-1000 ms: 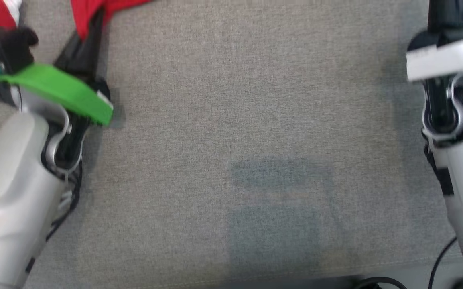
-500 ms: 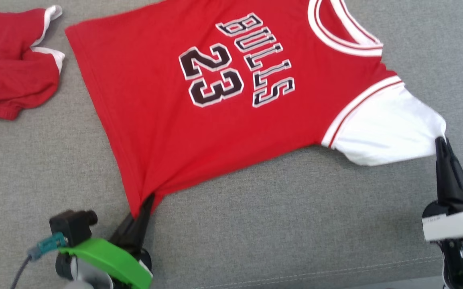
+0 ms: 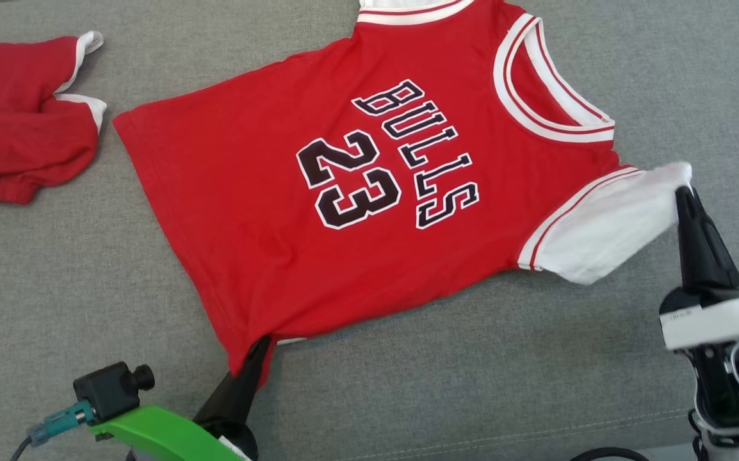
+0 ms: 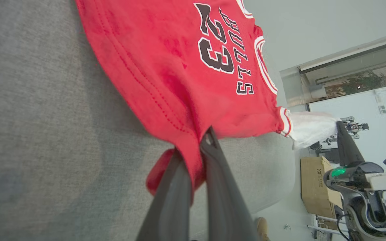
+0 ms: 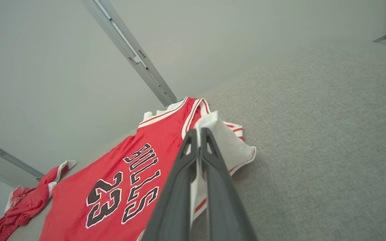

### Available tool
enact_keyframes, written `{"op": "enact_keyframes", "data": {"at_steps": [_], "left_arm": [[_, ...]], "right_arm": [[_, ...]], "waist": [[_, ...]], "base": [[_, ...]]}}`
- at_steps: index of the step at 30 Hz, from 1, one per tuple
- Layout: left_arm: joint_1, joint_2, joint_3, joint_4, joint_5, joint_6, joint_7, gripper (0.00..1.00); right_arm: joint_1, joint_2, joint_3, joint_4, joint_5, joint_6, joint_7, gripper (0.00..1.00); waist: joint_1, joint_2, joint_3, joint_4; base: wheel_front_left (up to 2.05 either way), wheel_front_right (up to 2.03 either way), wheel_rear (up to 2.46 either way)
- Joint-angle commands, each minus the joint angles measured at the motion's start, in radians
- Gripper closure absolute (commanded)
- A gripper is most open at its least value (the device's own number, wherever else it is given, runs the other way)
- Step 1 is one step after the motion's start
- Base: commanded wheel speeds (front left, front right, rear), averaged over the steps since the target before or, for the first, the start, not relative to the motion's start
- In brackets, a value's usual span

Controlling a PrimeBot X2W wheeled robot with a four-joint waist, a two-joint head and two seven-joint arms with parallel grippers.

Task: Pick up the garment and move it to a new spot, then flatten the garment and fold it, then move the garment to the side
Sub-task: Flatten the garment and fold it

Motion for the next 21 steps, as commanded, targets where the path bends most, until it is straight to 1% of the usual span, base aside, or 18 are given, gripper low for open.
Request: {"op": "enact_keyframes", "data": {"at_steps": [1, 2, 3, 4, 6, 8, 10, 15, 18, 19, 21], "left_arm": [[-0.014, -0.024, 0.027, -0.015, -0.071, 0.001, 0.023, 1.00], [-0.022, -0.026, 0.042, -0.016, -0.097, 0.005, 0.032, 1.00], [-0.022, -0.026, 0.042, -0.016, -0.097, 0.005, 0.032, 1.00], [-0.031, -0.027, 0.055, -0.012, -0.110, 0.012, 0.039, 1.00], [-0.054, -0.022, 0.058, 0.001, -0.116, 0.023, 0.058, 1.00], [-0.077, -0.017, 0.060, 0.019, -0.112, 0.033, 0.072, 1.00], [-0.100, -0.023, 0.064, 0.033, -0.125, 0.039, 0.087, 1.00], [-0.172, -0.029, 0.062, 0.088, -0.125, 0.051, 0.127, 1.00], [-0.221, -0.049, 0.047, 0.129, -0.125, 0.054, 0.154, 1.00], [-0.256, -0.058, 0.032, 0.152, -0.132, 0.053, 0.184, 1.00], [-0.296, -0.068, 0.019, 0.177, -0.141, 0.052, 0.221, 1.00]], "right_arm": [[-0.077, -0.001, 0.013, 0.035, -0.013, 0.000, 0.034, 1.00], [-0.118, 0.005, 0.021, 0.056, -0.011, 0.000, 0.049, 1.00], [-0.118, 0.005, 0.021, 0.056, -0.011, 0.000, 0.049, 1.00], [-0.154, -0.001, 0.033, 0.080, -0.019, 0.000, 0.066, 1.00], [-0.221, -0.018, 0.055, 0.139, -0.042, 0.000, 0.091, 1.00], [-0.285, -0.019, 0.069, 0.199, -0.052, 0.000, 0.107, 1.00], [-0.341, -0.029, 0.077, 0.260, -0.067, 0.000, 0.116, 1.00], [-0.452, -0.041, 0.078, 0.406, -0.096, 0.000, 0.113, 1.00], [-0.505, -0.052, 0.081, 0.482, -0.116, 0.000, 0.101, 1.00], [-0.535, -0.057, 0.090, 0.523, -0.126, 0.000, 0.100, 1.00], [-0.564, -0.067, 0.099, 0.560, -0.133, 0.000, 0.101, 1.00]], "waist": [[0.0001, 0.0000, -0.012, 0.004], [0.0001, 0.0000, -0.016, 0.006], [0.0001, 0.0000, -0.016, 0.006], [0.0001, 0.0000, -0.020, 0.008], [0.0001, 0.0000, -0.029, 0.016], [0.0001, 0.0000, -0.037, 0.024], [0.0001, 0.0000, -0.043, 0.032], [0.0001, 0.0000, -0.052, 0.061], [0.0001, 0.0000, -0.055, 0.082], [0.0001, 0.0000, -0.054, 0.094], [0.0001, 0.0000, -0.050, 0.106]], "base": [[0.00, 0.00, 0.00], [0.00, 0.00, 0.00], [0.00, 0.00, 0.00], [0.00, 0.00, 0.00], [0.00, 0.00, 0.00], [0.00, 0.00, 0.00], [0.00, 0.00, 0.00], [0.00, 0.00, 0.00], [0.00, 0.00, 0.00], [0.00, 0.00, 0.00], [0.00, 0.00, 0.00]]}}
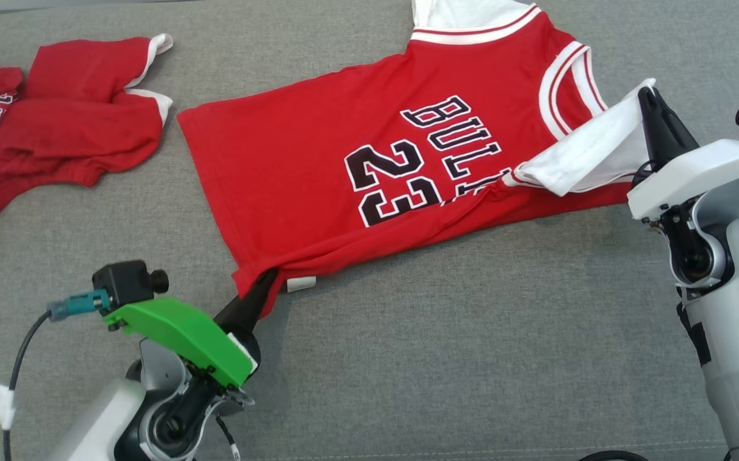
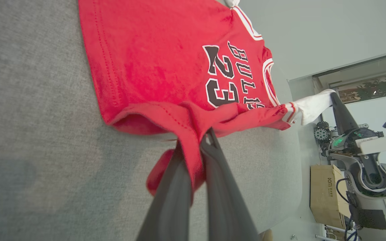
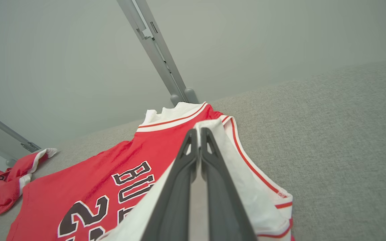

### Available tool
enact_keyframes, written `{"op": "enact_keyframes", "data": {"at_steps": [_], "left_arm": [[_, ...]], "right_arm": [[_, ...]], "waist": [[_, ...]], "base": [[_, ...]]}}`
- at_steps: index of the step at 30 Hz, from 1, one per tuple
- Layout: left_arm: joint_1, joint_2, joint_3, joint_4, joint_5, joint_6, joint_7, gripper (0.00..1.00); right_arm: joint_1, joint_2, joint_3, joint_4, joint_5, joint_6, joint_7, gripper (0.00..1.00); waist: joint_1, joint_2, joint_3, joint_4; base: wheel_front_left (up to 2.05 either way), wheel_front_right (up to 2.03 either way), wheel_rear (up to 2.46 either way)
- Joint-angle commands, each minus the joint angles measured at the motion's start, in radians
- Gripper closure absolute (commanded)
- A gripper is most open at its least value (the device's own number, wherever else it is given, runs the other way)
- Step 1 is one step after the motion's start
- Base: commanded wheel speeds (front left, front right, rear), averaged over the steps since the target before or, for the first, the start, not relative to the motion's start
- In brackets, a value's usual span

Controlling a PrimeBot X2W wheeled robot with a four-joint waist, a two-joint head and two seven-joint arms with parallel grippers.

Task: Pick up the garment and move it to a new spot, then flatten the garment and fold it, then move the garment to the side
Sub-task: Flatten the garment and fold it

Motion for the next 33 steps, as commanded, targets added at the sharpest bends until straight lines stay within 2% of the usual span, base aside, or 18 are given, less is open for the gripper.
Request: {"op": "enact_keyframes", "data": {"at_steps": [1, 11, 20, 33], "left_arm": [[-0.041, -0.002, -0.007, 0.019, -0.003, 0.000, 0.019, 1.00], [-0.230, -0.041, -0.029, 0.180, -0.078, -0.009, 0.211, 1.00], [-0.393, -0.035, -0.058, 0.316, -0.102, -0.006, 0.380, 1.00], [-0.490, -0.040, -0.068, 0.428, -0.083, -0.027, 0.431, 1.00]], "right_arm": [[-0.022, -0.012, 0.003, 0.021, -0.007, 0.000, -0.004, 1.00], [-0.129, -0.050, 0.064, 0.145, -0.044, 0.000, -0.024, 1.00], [-0.216, -0.083, 0.153, 0.211, -0.080, 0.000, 0.002, 1.00], [-0.312, -0.103, 0.282, 0.268, -0.073, 0.000, 0.034, 1.00]], "waist": [[0.0001, 0.0000, 0.005, 0.018], [0.0001, 0.0000, 0.040, 0.046], [0.0001, 0.0000, 0.092, 0.044], [0.0001, 0.0000, 0.109, 0.027]], "base": [[0.00, 0.00, 0.00], [0.00, 0.00, 0.00], [0.00, 0.00, 0.00], [0.00, 0.00, 0.00]]}}
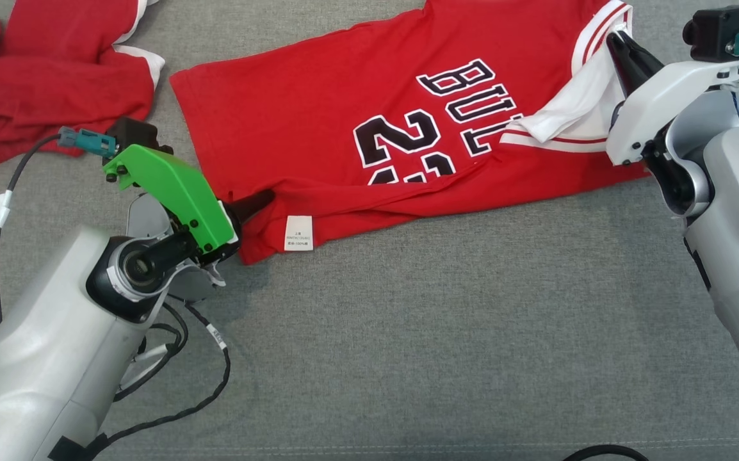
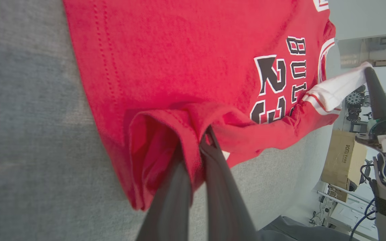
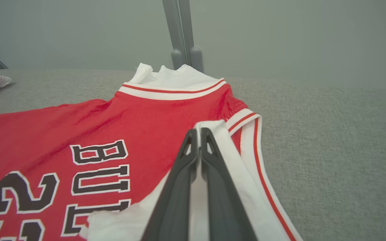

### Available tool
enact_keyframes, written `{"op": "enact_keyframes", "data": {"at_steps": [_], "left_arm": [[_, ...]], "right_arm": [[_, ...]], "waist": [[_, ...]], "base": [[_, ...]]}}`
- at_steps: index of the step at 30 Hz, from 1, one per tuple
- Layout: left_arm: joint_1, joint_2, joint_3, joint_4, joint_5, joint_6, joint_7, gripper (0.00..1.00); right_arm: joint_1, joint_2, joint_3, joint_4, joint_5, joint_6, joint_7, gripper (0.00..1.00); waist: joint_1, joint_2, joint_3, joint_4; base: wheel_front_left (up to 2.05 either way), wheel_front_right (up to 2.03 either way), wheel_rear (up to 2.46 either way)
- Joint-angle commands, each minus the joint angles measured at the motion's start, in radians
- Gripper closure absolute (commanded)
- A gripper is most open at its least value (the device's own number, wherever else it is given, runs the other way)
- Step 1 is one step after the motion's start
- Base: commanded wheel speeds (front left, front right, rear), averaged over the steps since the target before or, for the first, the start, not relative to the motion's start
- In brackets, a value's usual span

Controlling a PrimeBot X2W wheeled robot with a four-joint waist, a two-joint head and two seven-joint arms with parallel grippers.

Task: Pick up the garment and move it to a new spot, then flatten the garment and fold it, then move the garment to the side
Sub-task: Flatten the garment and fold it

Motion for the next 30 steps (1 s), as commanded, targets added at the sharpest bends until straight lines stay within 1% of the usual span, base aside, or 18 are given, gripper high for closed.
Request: {"op": "enact_keyframes", "data": {"at_steps": [1, 6, 14, 16, 18, 19, 20, 21, 22, 23, 26, 30], "left_arm": [[-0.017, 0.003, 0.000, 0.004, 0.013, -0.004, 0.002, 1.00], [-0.014, 0.000, 0.005, 0.026, 0.012, -0.010, -0.006, 1.00], [0.022, -0.001, -0.005, 0.003, -0.028, -0.020, 0.047, 1.00], [0.026, 0.004, -0.011, -0.012, -0.033, -0.015, 0.066, 1.00], [0.025, 0.012, -0.009, -0.021, -0.026, 0.000, 0.063, 1.00], [0.024, 0.009, -0.003, -0.020, -0.026, 0.011, 0.056, 0.97], [0.021, 0.006, 0.001, -0.019, -0.024, 0.017, 0.048, 0.67], [0.019, 0.003, 0.007, -0.015, -0.024, 0.023, 0.039, 0.30], [0.019, 0.001, 0.012, -0.010, -0.023, 0.031, 0.032, 0.00], [0.019, 0.001, 0.014, -0.007, -0.022, 0.035, 0.027, 0.00], [0.028, 0.003, 0.038, -0.008, -0.040, 0.045, 0.011, 0.00], [0.051, 0.015, 0.126, -0.051, -0.095, 0.039, -0.034, 0.00]], "right_arm": [[-0.014, -0.001, 0.005, 0.006, 0.001, 0.000, -0.008, 1.00], [-0.047, 0.006, 0.028, 0.052, -0.008, 0.000, -0.029, 1.00], [-0.070, -0.005, 0.079, 0.110, 0.005, 0.000, -0.048, 1.00], [-0.075, -0.008, 0.092, 0.118, 0.013, 0.000, -0.055, 1.00], [-0.081, -0.012, 0.105, 0.128, 0.016, 0.000, -0.062, 1.00], [-0.085, -0.013, 0.110, 0.133, 0.016, 0.000, -0.071, 1.00], [-0.089, -0.014, 0.116, 0.137, 0.011, 0.000, -0.082, 0.86], [-0.093, -0.013, 0.122, 0.142, 0.005, 0.000, -0.093, 0.65], [-0.096, -0.010, 0.129, 0.147, 0.002, 0.000, -0.105, 0.11], [-0.097, -0.008, 0.134, 0.155, 0.000, 0.000, -0.112, 0.00], [-0.105, -0.003, 0.143, 0.170, 0.004, 0.000, -0.139, 0.00], [-0.099, -0.012, 0.148, 0.150, 0.028, 0.000, -0.183, 0.00]], "waist": [[0.0000, 0.0000, 0.000, 0.000], [0.0000, 0.0000, -0.004, 0.003], [0.0000, 0.0000, -0.012, 0.026], [0.0000, 0.0000, -0.013, 0.030], [0.0000, 0.0000, -0.013, 0.032], [0.0000, 0.0000, -0.013, 0.033], [0.0000, 0.0000, -0.012, 0.033], [0.0000, 0.0000, -0.012, 0.032], [0.0000, 0.0000, -0.014, 0.031], [0.0000, 0.0000, -0.016, 0.029], [0.0000, 0.0000, -0.023, 0.022], [0.0000, 0.0000, -0.044, 0.006]], "base": [[0.00, 0.00, 0.00], [0.00, 0.00, 0.00], [0.00, 0.00, 0.00], [0.00, 0.00, 0.00], [0.00, 0.00, 0.00], [0.00, 0.00, 0.00], [0.00, 0.00, 0.00], [0.00, 0.00, 0.00], [0.00, 0.00, 0.00], [0.00, 0.00, 0.00], [0.00, 0.00, 0.00], [0.00, 0.00, 0.00]]}}
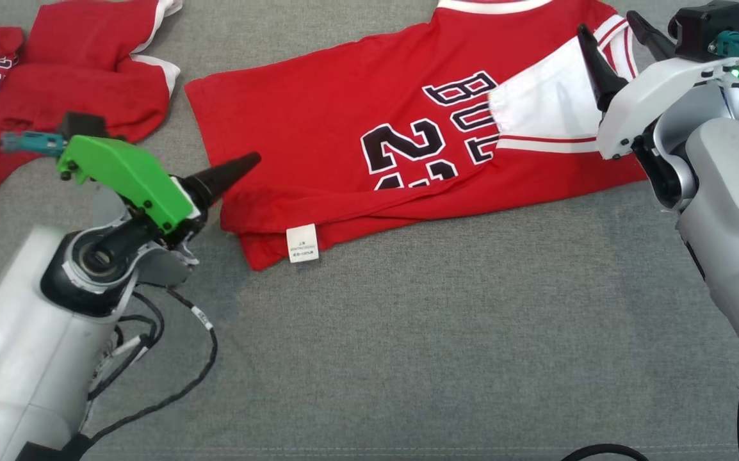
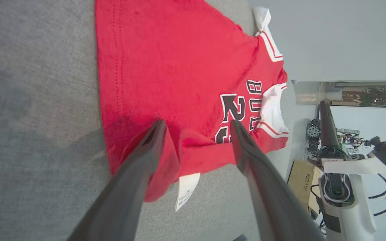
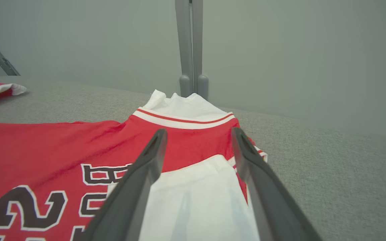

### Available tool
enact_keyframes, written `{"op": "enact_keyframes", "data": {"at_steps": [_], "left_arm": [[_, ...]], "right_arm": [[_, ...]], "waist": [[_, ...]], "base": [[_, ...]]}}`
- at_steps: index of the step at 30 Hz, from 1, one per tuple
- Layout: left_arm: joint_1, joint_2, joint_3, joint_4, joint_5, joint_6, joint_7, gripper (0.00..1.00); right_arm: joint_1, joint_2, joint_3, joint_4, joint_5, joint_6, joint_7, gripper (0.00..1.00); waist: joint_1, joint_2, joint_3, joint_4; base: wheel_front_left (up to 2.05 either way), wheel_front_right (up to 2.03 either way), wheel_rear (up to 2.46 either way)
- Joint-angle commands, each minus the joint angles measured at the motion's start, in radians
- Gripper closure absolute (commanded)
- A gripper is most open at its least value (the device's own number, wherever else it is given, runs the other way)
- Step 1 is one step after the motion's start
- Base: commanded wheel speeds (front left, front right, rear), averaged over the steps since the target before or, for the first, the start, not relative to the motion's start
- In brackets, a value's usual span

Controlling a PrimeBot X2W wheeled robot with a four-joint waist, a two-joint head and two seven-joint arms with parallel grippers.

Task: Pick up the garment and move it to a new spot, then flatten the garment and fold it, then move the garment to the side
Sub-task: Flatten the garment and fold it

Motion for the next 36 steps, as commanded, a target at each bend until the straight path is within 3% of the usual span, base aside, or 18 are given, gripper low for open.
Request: {"op": "enact_keyframes", "data": {"at_steps": [1, 6, 10, 13, 17, 22, 29, 36], "left_arm": [[0.031, 0.015, 0.060, -0.033, -0.041, -0.006, -0.034, 0.00], [0.128, 0.075, 0.149, -0.170, -0.052, -0.029, -0.115, 0.00], [0.290, 0.172, 0.137, -0.347, 0.077, -0.042, -0.221, 0.00], [0.417, 0.209, 0.094, -0.445, 0.183, -0.020, -0.310, 0.00], [0.534, 0.184, 0.015, -0.502, 0.274, 0.015, -0.388, 0.00], [0.576, 0.122, -0.059, -0.477, 0.314, 0.021, -0.416, 0.00], [0.472, 0.066, -0.085, -0.359, 0.340, -0.001, -0.404, 0.00], [0.384, 0.084, -0.110, -0.287, 0.430, 0.029, -0.405, 0.00]], "right_arm": [[0.006, -0.011, -0.001, -0.021, 0.024, 0.000, -0.022, 0.00], [0.059, -0.048, 0.027, -0.074, 0.032, 0.000, -0.021, 0.00], [0.120, -0.103, 0.038, -0.136, 0.036, 0.000, 0.022, 0.00], [0.180, -0.142, 0.029, -0.178, 0.029, 0.000, 0.065, 0.00], [0.254, -0.178, 0.001, -0.239, 0.029, 0.000, 0.127, 0.00], [0.343, -0.213, -0.050, -0.317, 0.013, 0.000, 0.204, 0.00], [0.421, -0.232, -0.134, -0.401, -0.025, 0.000, 0.319, 0.00], [0.453, -0.213, -0.174, -0.458, -0.059, 0.000, 0.379, 0.00]], "waist": [[0.0000, 0.0000, -0.022, -0.017], [0.0000, 0.0000, -0.054, -0.050], [0.0000, 0.0000, -0.074, -0.071], [0.0000, 0.0000, -0.082, -0.076], [0.0000, 0.0000, -0.086, -0.073], [0.0000, 0.0000, -0.082, -0.055], [0.0000, 0.0000, -0.050, -0.032], [0.0000, 0.0000, -0.023, -0.031]], "base": [[0.00, 0.00, 0.00], [0.00, 0.00, 0.00], [0.00, 0.00, 0.00], [0.00, 0.00, 0.00], [0.00, 0.00, 0.00], [0.00, 0.00, 0.00], [0.00, 0.00, 0.00], [0.00, 0.00, 0.00]]}}
